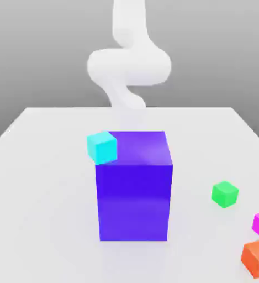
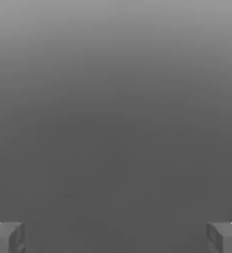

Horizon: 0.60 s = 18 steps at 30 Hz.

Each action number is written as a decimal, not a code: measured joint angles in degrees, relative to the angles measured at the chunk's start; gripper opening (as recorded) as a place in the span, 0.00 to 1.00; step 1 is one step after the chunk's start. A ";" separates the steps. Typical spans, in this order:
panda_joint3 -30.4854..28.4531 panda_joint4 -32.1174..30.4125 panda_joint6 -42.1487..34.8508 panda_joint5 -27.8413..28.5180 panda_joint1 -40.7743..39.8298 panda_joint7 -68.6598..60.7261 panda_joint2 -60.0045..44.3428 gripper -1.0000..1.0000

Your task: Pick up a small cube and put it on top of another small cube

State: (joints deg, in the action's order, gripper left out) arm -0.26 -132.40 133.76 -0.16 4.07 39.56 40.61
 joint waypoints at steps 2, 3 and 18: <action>-0.14 -0.52 1.67 -0.22 3.35 -5.36 -4.42 0.50; -0.16 -0.77 2.47 -0.37 4.89 -7.97 -6.54 0.50; 4.80 -4.44 14.24 -1.69 23.54 -45.60 -37.68 0.50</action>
State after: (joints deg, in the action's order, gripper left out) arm 4.54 -136.83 148.00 -1.86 27.61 -6.04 2.93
